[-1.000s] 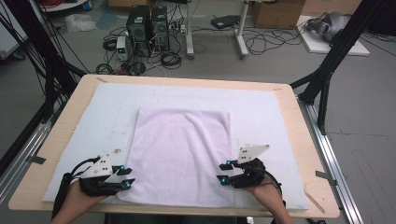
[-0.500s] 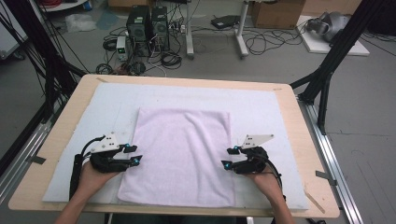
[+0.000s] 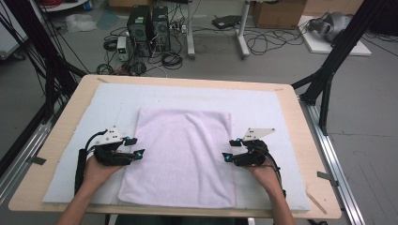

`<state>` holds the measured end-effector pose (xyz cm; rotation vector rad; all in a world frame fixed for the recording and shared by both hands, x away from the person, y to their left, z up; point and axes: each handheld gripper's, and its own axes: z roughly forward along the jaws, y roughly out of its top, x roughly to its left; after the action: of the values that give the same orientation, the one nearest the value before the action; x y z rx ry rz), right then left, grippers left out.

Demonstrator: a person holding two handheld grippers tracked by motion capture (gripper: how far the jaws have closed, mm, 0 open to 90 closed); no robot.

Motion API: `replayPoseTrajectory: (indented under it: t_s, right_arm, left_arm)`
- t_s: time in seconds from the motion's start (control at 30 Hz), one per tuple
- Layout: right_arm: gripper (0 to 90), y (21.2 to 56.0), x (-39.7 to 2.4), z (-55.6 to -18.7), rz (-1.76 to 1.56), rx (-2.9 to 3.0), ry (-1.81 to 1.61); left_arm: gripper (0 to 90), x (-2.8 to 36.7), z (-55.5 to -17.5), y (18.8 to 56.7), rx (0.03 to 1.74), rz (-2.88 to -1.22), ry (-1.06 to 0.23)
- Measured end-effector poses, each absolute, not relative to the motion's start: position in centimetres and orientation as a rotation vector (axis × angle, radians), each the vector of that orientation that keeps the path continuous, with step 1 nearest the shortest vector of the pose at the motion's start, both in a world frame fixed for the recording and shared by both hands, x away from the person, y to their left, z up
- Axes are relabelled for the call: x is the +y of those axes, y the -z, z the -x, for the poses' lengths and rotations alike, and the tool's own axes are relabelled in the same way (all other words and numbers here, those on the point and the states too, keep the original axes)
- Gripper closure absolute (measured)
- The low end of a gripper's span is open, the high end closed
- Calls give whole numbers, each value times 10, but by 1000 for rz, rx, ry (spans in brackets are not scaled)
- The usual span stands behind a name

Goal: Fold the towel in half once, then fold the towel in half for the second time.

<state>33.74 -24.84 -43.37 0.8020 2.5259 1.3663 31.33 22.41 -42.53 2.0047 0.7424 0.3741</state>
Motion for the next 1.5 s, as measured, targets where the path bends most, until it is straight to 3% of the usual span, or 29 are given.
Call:
replayPoseTrajectory:
  t_s: [0.8, 1.2, 1.5]
  right_arm:
    - [301, 432, -237, -348, -768, 2559, -1321]
    - [300, 428, -248, -376, -861, 2538, -1304]
    - [295, 397, -241, -407, -836, 2550, -1210]
  left_arm:
    - [413, 230, -320, 418, 758, -2023, -395]
    - [422, 234, -348, 406, 806, -2003, -377]
    - [444, 233, -385, 385, 842, -2013, -387]
